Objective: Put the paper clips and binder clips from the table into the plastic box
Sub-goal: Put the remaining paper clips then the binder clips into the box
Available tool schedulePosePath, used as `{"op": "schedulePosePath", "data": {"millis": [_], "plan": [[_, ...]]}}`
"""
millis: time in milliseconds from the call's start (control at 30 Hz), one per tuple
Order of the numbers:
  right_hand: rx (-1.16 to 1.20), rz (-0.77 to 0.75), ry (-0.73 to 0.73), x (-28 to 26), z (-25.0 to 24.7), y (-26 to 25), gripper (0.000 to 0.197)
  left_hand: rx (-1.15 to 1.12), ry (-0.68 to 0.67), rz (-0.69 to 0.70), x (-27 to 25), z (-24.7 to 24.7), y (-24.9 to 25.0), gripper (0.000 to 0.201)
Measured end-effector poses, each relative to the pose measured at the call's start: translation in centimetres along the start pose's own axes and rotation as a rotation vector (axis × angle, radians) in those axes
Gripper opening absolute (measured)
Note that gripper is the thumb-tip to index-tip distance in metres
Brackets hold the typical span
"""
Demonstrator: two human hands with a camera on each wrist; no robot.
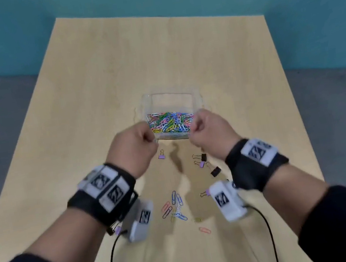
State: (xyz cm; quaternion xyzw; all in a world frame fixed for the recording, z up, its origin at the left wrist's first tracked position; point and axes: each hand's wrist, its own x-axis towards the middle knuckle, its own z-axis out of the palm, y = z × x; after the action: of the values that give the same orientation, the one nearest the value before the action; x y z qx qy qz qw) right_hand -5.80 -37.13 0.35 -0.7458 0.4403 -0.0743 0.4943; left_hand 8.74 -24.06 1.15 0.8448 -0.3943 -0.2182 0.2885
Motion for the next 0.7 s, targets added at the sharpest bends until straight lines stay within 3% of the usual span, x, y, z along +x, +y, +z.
{"op": "schedulePosePath", "data": {"millis": [167,233,300,367,467,600,700], "plan": [[-0.038,-0.008,0.023,4.9,-1.0,-3.1,0.018,0.077,-0.038,0.008,5.6,-0.2,2.5,0.009],[-0.156,-0.007,0.014,4.8,-1.2,-2.8,0.022,0.078,-0.040,-0.007,5.8,-0.2,2.2,0.018],[-0.259,-0.064,0.056,3.4,-1.8,-1.9,0.021,0.064,0.005,-0.009,4.6,-0.4,1.2,0.023],[-0.292,-0.114,0.048,0.5,-1.9,-0.7,0.013,0.010,0.044,-0.016,2.2,-0.3,-0.2,0.016],[-0.346,-0.137,-0.116,-5.2,-0.1,2.4,0.012,0.046,-0.070,-0.031,-3.3,1.4,-2.6,0.017],[-0.720,-0.258,-0.358,-11.3,3.0,6.4,0.034,0.287,-0.287,0.061,-10.1,4.8,-5.1,0.045],[-0.922,-0.382,-0.386,-12.9,4.9,7.0,0.067,0.495,-0.320,0.199,-12.6,6.3,-5.6,0.063]]}}
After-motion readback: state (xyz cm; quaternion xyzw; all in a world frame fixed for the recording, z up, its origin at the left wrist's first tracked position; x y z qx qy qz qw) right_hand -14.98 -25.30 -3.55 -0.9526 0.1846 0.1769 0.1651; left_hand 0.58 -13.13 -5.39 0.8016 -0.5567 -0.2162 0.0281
